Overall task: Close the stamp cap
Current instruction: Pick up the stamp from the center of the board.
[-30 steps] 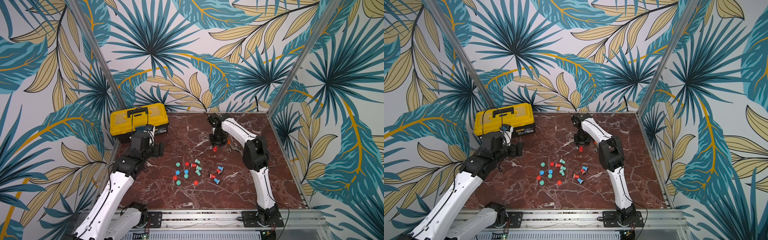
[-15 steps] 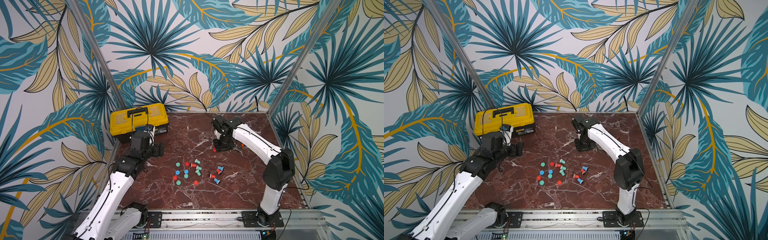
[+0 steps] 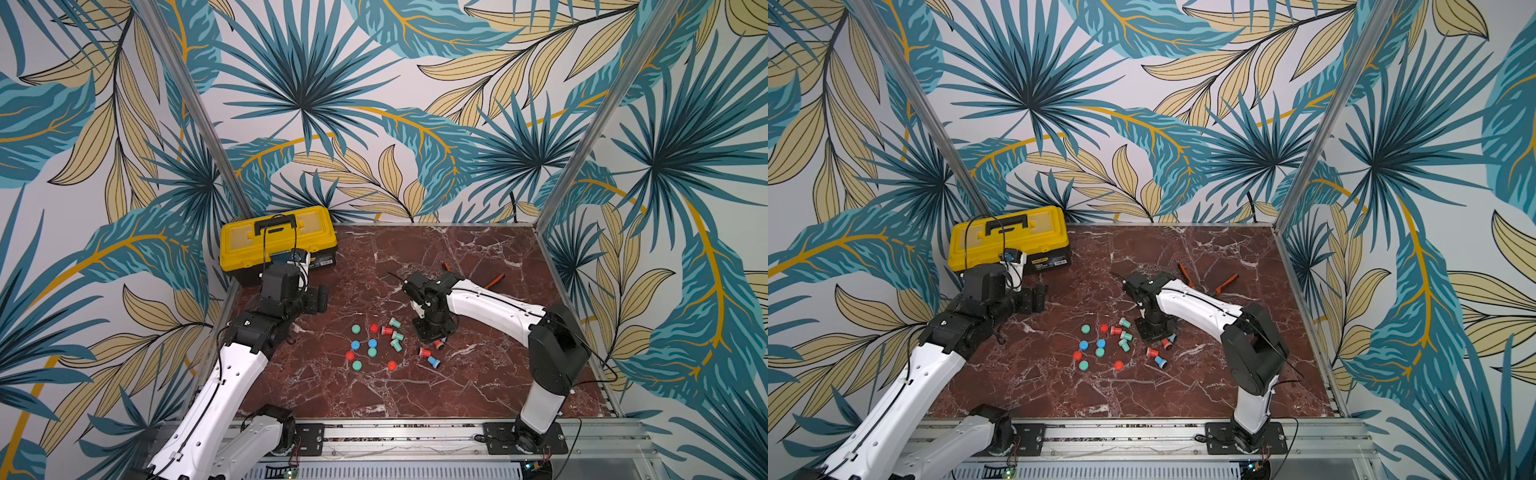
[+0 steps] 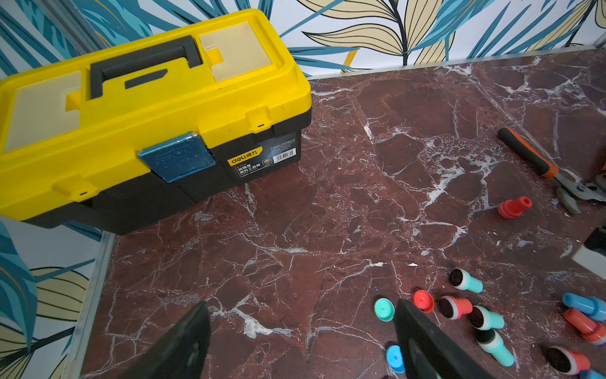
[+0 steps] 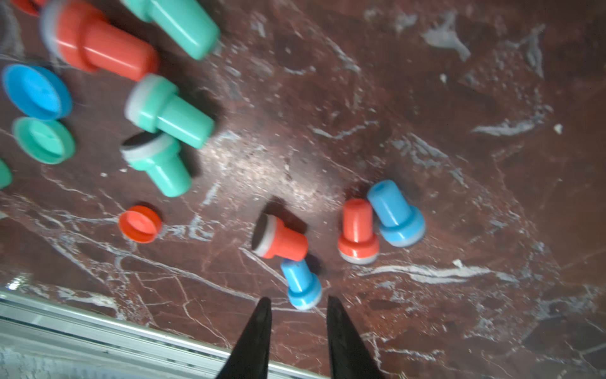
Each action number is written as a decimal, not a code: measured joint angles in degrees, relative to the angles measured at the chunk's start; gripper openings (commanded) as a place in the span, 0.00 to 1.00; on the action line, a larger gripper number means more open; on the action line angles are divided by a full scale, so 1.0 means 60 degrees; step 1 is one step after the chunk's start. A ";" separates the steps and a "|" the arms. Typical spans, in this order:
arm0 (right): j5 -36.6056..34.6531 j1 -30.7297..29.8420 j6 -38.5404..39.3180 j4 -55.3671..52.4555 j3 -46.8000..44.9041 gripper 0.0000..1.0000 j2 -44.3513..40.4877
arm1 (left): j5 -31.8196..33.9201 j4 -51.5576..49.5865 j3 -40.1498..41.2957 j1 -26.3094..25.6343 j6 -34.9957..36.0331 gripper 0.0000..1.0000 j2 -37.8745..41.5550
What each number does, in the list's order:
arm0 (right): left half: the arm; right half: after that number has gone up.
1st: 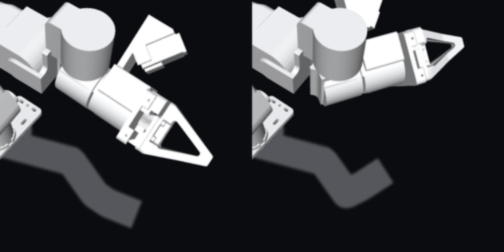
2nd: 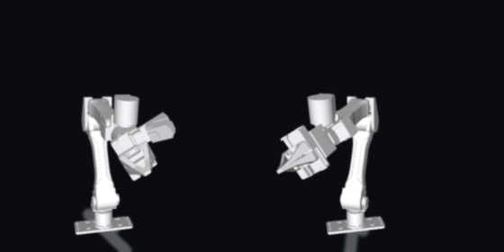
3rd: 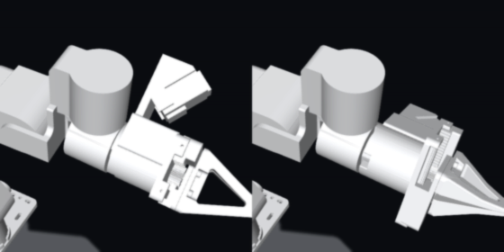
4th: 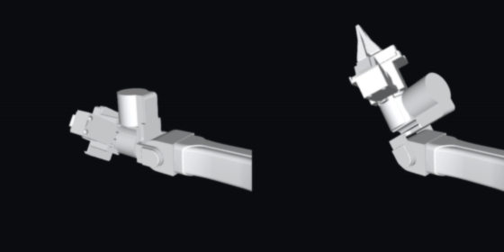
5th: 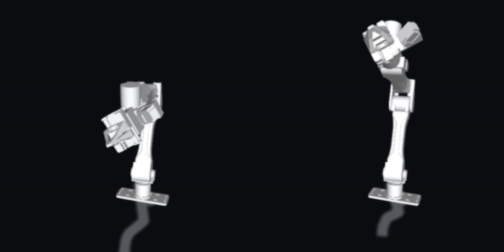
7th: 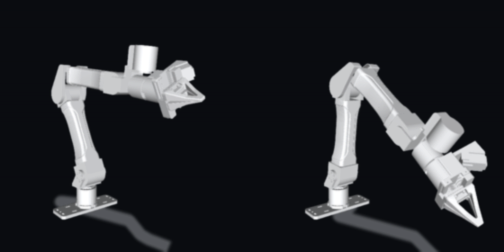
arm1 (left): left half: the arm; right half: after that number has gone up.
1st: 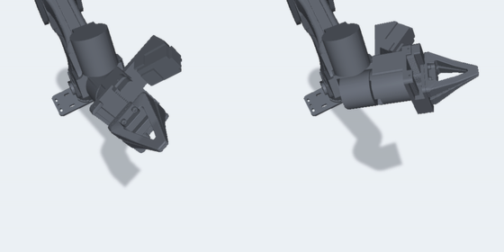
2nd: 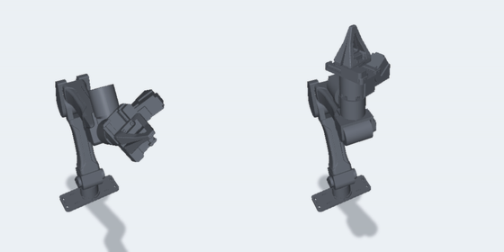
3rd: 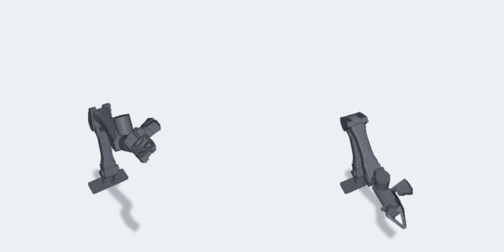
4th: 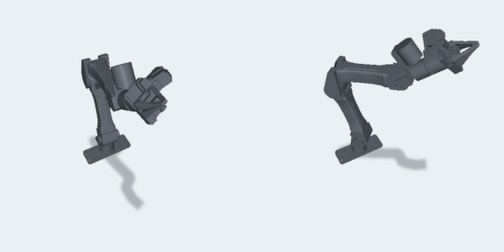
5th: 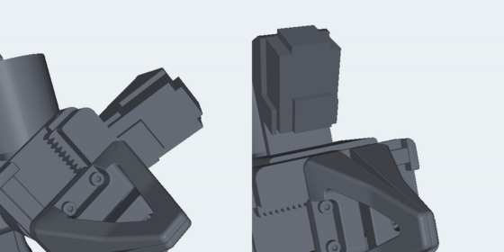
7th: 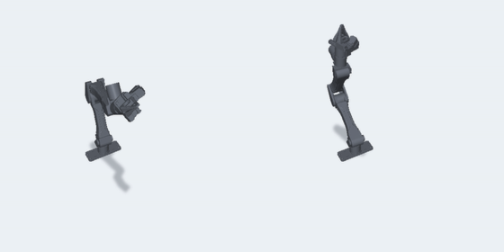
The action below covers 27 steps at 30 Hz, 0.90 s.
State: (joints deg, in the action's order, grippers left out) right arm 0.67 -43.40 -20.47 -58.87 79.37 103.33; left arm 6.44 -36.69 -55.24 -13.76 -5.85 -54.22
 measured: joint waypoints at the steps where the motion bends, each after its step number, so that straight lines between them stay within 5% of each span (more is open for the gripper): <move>1: 0.0007 -0.0182 -0.0153 0.0240 0.0000 0.31 0.0011 | 0.0004 0.0000 0.0000 0.0000 0.0004 0.89 0.0000; 9: 0.0007 -0.1198 -0.0867 0.1588 0.0153 0.32 0.0816 | 0.0000 0.0000 0.0000 0.0000 0.0000 0.89 0.0000; 27: -0.0328 -0.1275 -0.1024 0.2466 0.0168 0.30 0.1971 | 0.0000 0.0004 0.0000 0.0000 0.0007 0.90 -0.0022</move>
State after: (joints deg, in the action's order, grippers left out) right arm -1.30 -51.05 -26.61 -44.07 80.38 115.15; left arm 6.44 -36.67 -55.24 -13.76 -5.80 -54.35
